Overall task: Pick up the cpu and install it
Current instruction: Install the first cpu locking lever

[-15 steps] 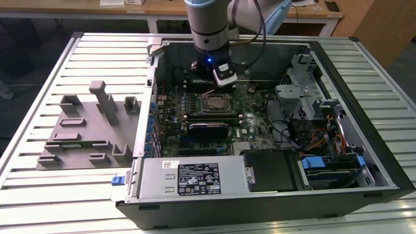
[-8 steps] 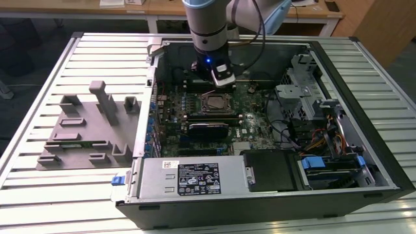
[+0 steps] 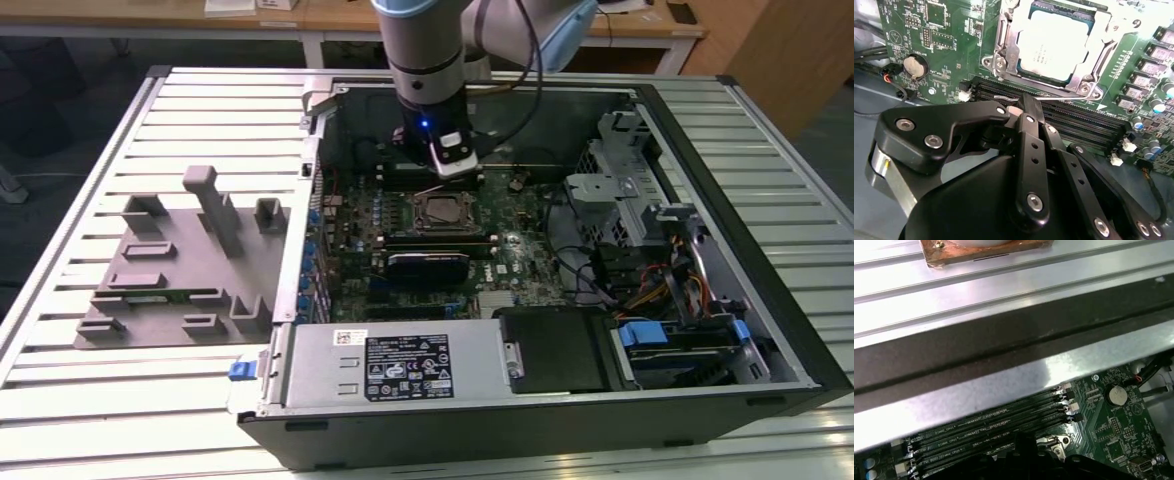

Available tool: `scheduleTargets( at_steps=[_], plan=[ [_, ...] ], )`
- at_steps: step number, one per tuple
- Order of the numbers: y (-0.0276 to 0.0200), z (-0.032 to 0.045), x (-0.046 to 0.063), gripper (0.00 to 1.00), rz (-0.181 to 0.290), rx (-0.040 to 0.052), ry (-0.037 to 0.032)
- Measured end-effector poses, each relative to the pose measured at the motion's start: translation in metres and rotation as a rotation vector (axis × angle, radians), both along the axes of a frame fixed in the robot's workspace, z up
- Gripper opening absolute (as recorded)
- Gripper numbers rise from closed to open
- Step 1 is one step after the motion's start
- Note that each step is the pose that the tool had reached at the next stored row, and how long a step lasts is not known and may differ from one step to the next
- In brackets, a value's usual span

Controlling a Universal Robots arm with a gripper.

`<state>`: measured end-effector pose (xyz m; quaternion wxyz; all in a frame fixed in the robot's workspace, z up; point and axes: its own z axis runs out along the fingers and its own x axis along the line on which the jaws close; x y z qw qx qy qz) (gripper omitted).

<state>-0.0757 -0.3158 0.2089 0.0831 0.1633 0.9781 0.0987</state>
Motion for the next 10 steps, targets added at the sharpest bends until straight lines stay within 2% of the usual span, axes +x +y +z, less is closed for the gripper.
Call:
scheduleTargets(
  at_steps=[5,10],
  plan=[
    [0.0007,-0.002,-0.0004,0.11,-0.029,-0.0064,-0.0025],
    [0.0026,-0.0037,-0.0013,0.11,-0.053,-0.0082,-0.0093]
  ],
)
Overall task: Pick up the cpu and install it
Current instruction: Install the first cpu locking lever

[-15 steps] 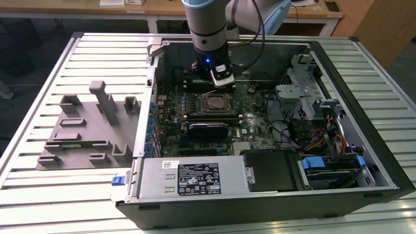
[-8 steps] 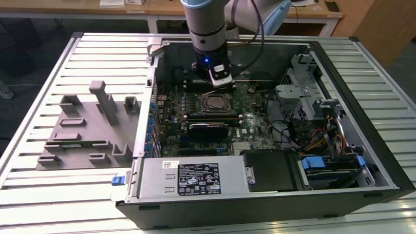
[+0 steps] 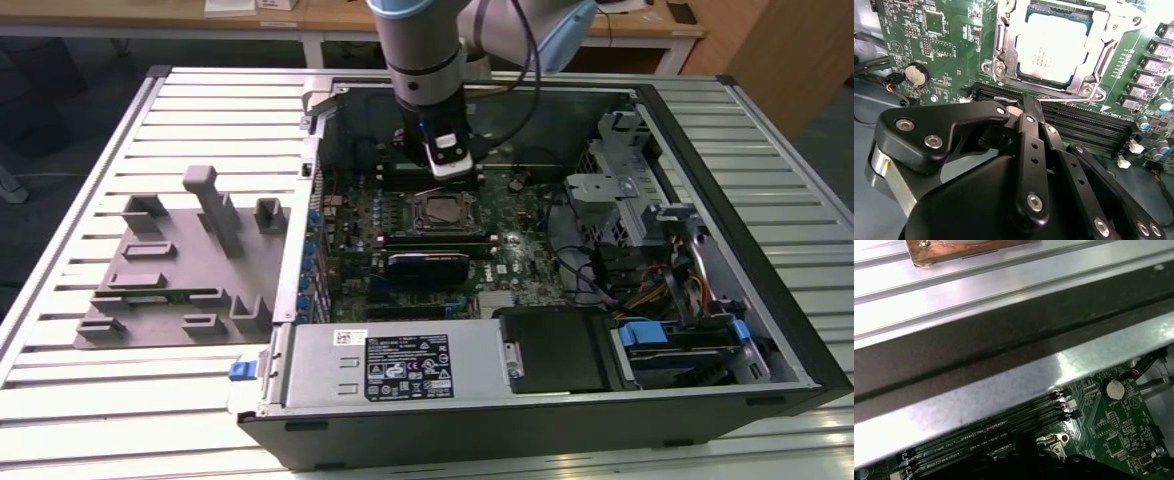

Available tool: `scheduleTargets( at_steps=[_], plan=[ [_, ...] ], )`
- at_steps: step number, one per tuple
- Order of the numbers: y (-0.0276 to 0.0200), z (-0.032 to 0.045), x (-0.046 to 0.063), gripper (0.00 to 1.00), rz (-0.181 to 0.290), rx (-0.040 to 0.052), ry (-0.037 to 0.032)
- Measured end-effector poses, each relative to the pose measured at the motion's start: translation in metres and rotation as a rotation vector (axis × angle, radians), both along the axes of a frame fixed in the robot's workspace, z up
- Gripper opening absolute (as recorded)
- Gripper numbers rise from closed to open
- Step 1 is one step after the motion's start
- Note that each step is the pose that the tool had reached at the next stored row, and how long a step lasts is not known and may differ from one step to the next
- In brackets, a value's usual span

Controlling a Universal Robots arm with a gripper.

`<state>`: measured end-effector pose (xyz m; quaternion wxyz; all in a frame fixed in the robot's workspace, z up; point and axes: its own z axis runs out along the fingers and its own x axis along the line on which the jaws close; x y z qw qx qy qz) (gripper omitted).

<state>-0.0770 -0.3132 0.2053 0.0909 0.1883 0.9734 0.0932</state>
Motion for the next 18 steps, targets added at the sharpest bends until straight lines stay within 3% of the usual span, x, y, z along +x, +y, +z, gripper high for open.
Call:
scheduleTargets(
  at_steps=[6,15,18],
  plan=[
    [0.0029,-0.0019,-0.0022,0.11,-0.02,-0.002,-0.0066],
    [0.0038,-0.0063,-0.0025,0.11,-0.048,-0.0263,-0.0151],
    [0.0039,-0.007,-0.0028,0.11,-0.063,-0.0301,-0.016]
  ],
)
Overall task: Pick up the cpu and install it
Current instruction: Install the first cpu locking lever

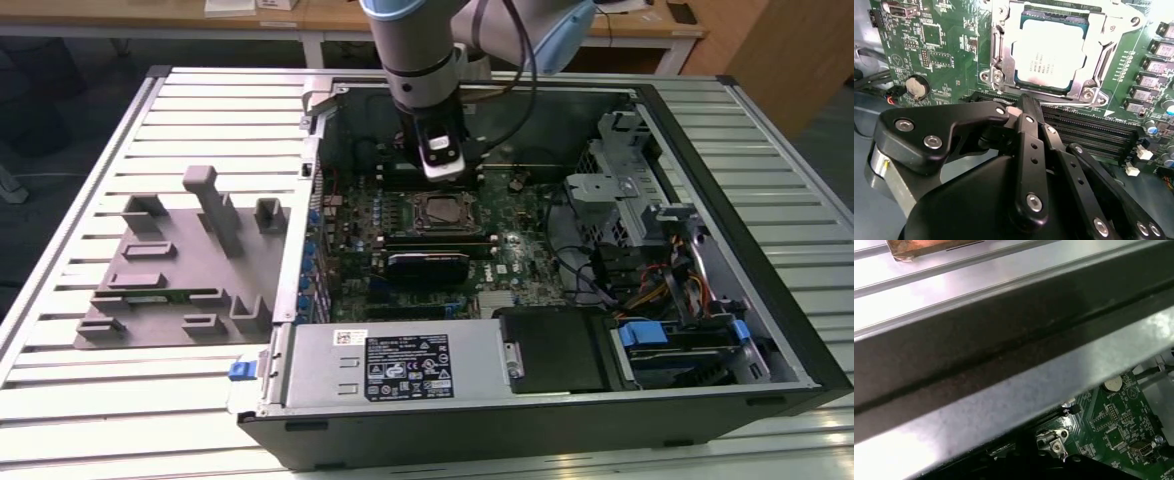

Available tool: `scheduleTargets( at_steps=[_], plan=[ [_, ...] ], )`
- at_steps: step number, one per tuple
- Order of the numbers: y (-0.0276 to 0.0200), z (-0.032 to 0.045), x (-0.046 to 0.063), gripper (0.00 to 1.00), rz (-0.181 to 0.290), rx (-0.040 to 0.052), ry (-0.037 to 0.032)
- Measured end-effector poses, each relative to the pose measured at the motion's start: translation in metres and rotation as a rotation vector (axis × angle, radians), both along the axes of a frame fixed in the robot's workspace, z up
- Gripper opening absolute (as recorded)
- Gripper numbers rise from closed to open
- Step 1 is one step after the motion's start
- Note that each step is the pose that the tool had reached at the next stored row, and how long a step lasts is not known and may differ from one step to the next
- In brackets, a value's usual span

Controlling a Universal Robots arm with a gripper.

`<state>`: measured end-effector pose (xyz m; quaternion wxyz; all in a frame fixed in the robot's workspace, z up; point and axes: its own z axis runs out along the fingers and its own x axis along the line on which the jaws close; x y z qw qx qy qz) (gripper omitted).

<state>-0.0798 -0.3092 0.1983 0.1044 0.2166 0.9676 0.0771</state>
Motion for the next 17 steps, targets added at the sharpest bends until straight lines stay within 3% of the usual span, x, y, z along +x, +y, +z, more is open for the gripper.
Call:
scheduleTargets(
  at_steps=[17],
  plan=[
    [0.0068,-0.0016,-0.0021,0.11,-0.035,-0.0009,-0.0031]
  ],
)
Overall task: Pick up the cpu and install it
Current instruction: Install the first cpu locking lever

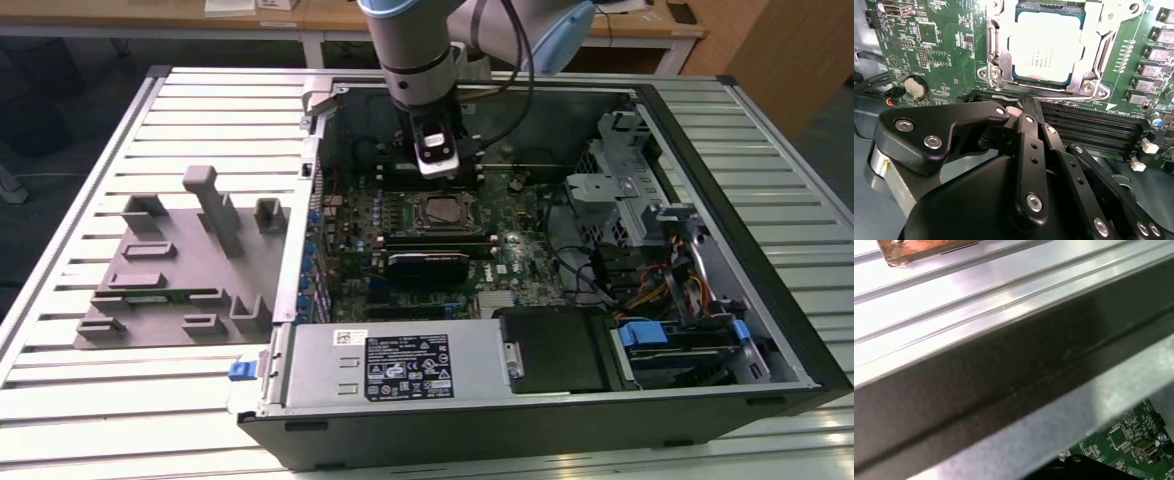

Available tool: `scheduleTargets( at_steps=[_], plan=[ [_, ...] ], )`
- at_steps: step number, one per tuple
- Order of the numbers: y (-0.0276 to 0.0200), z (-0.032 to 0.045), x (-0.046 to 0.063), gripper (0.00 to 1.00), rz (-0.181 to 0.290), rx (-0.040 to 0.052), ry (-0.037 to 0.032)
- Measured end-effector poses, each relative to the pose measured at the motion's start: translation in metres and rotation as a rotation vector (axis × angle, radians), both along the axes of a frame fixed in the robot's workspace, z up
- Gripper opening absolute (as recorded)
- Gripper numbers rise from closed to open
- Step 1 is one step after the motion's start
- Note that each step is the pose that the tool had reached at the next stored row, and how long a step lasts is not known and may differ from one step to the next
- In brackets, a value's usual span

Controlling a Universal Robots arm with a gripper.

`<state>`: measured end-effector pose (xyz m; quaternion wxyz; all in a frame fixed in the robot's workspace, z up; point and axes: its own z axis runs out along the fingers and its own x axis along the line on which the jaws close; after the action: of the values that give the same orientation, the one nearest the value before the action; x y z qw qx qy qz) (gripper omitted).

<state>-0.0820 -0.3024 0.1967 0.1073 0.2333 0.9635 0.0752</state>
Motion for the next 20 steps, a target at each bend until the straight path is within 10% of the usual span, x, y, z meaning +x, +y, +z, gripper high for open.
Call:
scheduleTargets(
  at_steps=[20],
  plan=[
    [0.0004,-0.0049,-0.0008,0.11,-0.005,-0.0211,-0.0186]
  ],
)
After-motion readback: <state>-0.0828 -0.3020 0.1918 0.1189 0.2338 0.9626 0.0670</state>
